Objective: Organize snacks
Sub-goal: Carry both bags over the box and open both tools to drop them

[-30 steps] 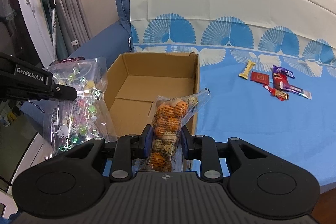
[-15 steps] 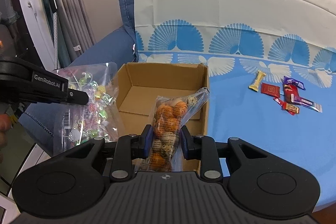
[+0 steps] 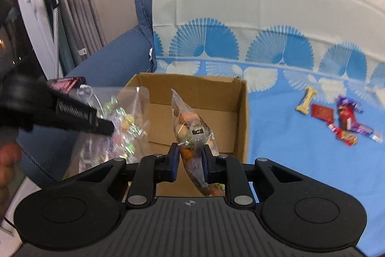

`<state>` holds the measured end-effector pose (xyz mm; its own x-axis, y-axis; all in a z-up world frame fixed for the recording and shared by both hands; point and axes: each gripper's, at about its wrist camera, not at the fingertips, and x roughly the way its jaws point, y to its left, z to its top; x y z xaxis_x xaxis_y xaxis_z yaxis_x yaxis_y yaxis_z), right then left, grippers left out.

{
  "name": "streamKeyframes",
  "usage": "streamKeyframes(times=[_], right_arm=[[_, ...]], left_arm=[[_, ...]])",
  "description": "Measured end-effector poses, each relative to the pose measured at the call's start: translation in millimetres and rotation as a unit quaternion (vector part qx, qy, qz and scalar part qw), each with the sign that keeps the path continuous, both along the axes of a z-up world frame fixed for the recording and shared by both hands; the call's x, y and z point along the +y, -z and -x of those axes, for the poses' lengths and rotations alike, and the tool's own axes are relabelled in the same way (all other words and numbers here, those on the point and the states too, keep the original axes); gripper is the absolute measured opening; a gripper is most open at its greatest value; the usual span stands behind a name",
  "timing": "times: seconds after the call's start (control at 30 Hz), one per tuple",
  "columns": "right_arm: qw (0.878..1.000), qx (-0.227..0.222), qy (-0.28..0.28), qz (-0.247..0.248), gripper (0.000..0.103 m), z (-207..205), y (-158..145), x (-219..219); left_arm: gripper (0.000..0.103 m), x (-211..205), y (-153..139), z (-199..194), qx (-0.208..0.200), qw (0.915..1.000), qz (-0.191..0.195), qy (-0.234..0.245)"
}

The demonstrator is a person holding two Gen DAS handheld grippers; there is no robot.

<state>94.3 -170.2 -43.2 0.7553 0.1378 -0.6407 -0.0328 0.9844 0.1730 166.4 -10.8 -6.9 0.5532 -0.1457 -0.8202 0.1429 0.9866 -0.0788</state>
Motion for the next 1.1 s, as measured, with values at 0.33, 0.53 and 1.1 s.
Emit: streamKeyframes(times=[0.33, 0.53, 1.1], right_arm=[[1.000, 0.023, 0.002, -0.021, 0.021, -29, 21, -6], [1.000, 0.003, 0.009, -0.015, 0.052, -31, 16, -7], [1.000, 0.026, 0.007, 0.011, 0.091, 65, 8, 14]], left_arm=[[0.027, -1, 42, -36, 0.048, 0.9985, -0.024, -0.009], [0.103, 12, 33, -25, -0.011, 0.9985, -0.039, -0.038], [0.103, 20, 20, 89, -0.016, 0.9964, -0.080, -0.020]])
